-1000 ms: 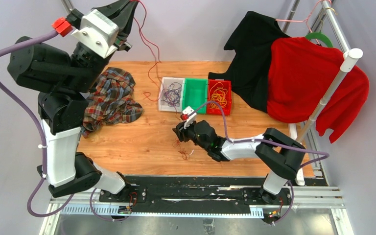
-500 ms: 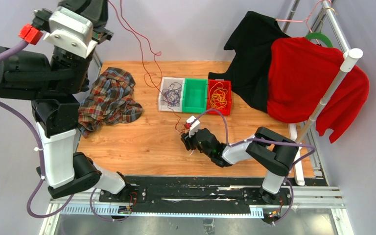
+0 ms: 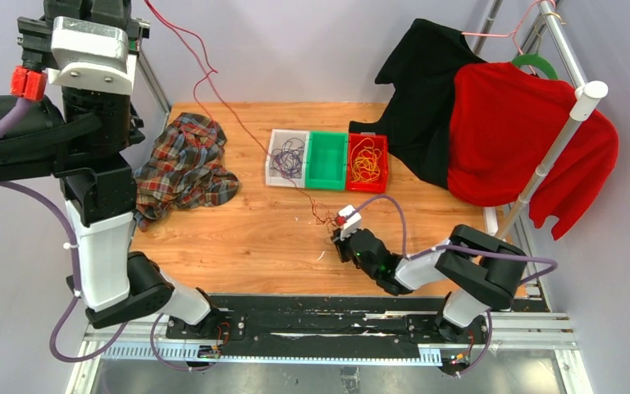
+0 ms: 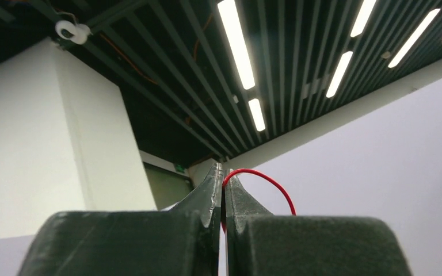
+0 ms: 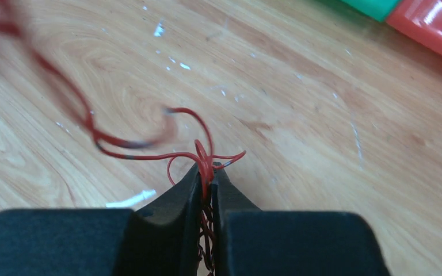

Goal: Untangle the cables

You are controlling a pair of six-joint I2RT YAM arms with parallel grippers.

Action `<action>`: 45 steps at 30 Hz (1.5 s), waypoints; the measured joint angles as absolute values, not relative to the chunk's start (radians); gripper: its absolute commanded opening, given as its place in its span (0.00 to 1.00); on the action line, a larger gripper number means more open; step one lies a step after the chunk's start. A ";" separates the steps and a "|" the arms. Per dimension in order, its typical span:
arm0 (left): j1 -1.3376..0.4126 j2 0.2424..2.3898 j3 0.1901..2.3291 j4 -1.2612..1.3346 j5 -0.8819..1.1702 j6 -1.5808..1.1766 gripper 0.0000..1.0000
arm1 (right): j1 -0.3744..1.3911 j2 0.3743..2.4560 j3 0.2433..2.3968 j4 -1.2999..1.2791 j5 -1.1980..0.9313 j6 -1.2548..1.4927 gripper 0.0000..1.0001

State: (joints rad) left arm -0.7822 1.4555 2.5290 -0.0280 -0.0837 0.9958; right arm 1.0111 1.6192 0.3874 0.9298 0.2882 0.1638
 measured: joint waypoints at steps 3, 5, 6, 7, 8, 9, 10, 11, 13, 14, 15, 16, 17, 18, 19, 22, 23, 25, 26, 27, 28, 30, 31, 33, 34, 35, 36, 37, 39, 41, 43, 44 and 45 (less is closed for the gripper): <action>-0.782 1.490 2.563 0.039 -0.083 1.078 0.00 | 1.007 1.557 0.306 0.943 0.324 0.203 0.02; -0.782 1.520 2.596 0.088 -0.072 1.133 0.01 | 1.002 1.520 0.251 0.937 0.365 0.244 0.01; -0.782 1.532 2.605 0.115 -0.064 1.161 0.00 | 0.999 1.499 0.229 0.927 0.388 0.270 0.01; -0.782 1.542 2.609 0.146 -0.052 1.191 0.00 | 0.992 1.476 0.211 0.904 0.415 0.299 0.01; -0.782 1.549 2.613 0.176 -0.040 1.220 0.01 | 0.985 1.456 0.203 0.878 0.440 0.327 0.01; -0.782 1.554 2.615 0.198 -0.031 1.236 0.01 | 0.978 1.435 0.204 0.831 0.473 0.371 0.01; -0.782 1.559 2.618 0.224 -0.021 1.253 0.00 | 0.973 1.421 0.205 0.796 0.496 0.403 0.01; -0.782 1.560 2.620 0.245 -0.016 1.267 0.00 | 0.966 1.400 0.211 0.745 0.524 0.445 0.01; -0.782 1.554 2.612 0.274 -0.009 1.286 0.01 | 0.955 1.367 0.218 0.667 0.562 0.507 0.01; -0.782 1.547 2.602 0.288 -0.007 1.296 0.01 | 0.948 1.350 0.224 0.621 0.581 0.542 0.01; -0.782 1.544 2.604 0.298 -0.006 1.303 0.00 | 0.937 1.335 0.239 0.564 0.596 0.583 0.01; -0.782 1.545 2.614 0.307 -0.003 1.309 0.01 | 0.923 1.328 0.252 0.524 0.603 0.609 0.01; -0.782 1.549 2.633 0.316 0.002 1.316 0.01 | 0.898 1.320 0.271 0.467 0.607 0.648 0.01; -0.782 1.552 2.647 0.329 0.009 1.326 0.01 | 0.874 1.316 0.288 0.421 0.611 0.678 0.01; -0.782 1.551 2.654 0.342 0.015 1.337 0.01 | 0.846 1.311 0.305 0.374 0.614 0.710 0.01; -0.782 1.530 2.642 0.357 0.032 1.352 0.00 | 0.797 1.295 0.331 0.282 0.620 0.768 0.01; -0.782 1.515 2.621 0.353 0.034 1.351 0.01 | 0.792 1.286 0.329 0.275 0.613 0.768 0.01; -0.782 1.462 2.542 0.331 0.030 1.334 0.01 | 0.789 1.255 0.308 0.283 0.582 0.752 0.01; -0.782 1.425 2.486 0.296 0.026 1.316 0.01 | 0.789 1.233 0.295 0.289 0.559 0.734 0.01; -0.782 1.397 2.441 0.255 0.022 1.296 0.00 | 0.789 1.211 0.283 0.292 0.534 0.714 0.01; -0.782 1.371 2.401 0.220 0.019 1.280 0.01 | 0.789 1.187 0.274 0.295 0.503 0.692 0.01; -0.782 1.313 2.297 0.152 0.013 1.243 0.01 | 0.789 1.132 0.268 0.305 0.437 0.642 0.01; -0.782 1.288 2.243 0.127 0.010 1.226 0.00 | 0.789 1.102 0.268 0.315 0.406 0.619 0.01; -0.782 1.256 2.139 0.070 0.001 1.193 0.01 | 0.789 1.037 0.268 0.329 0.355 0.577 0.01; -0.782 1.251 2.099 0.047 -0.003 1.178 0.01 | 0.789 1.007 0.268 0.334 0.334 0.558 0.01; -0.782 1.251 2.059 0.024 -0.007 1.161 0.01 | 0.789 0.975 0.268 0.334 0.316 0.542 0.01; -0.783 1.256 2.033 0.005 -0.009 1.148 0.01 | 0.789 0.950 0.268 0.334 0.307 0.528 0.01; -0.782 1.264 2.011 -0.012 -0.015 1.133 0.01 | 0.789 0.929 0.268 0.332 0.300 0.518 0.01; -0.782 1.306 1.980 -0.039 -0.025 1.108 0.01 | 0.789 0.886 0.268 0.323 0.295 0.498 0.01; -0.783 1.353 1.965 -0.061 -0.027 1.090 0.00 | 0.789 0.852 0.268 0.314 0.297 0.486 0.01; -0.782 1.398 1.962 -0.070 -0.030 1.082 0.01 | 0.789 0.823 0.268 0.309 0.304 0.479 0.01; -0.782 1.415 1.962 -0.070 -0.031 1.079 0.00 | 0.789 0.809 0.268 0.306 0.312 0.477 0.01; -0.782 1.432 1.962 -0.070 -0.031 1.077 0.00 | 0.789 0.797 0.268 0.302 0.319 0.477 0.01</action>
State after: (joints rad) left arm -0.7822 1.4319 1.9621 -0.0700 -0.0315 1.0767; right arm 0.7895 0.7975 0.2680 0.3019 0.3191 0.4767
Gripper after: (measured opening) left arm 0.018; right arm 0.057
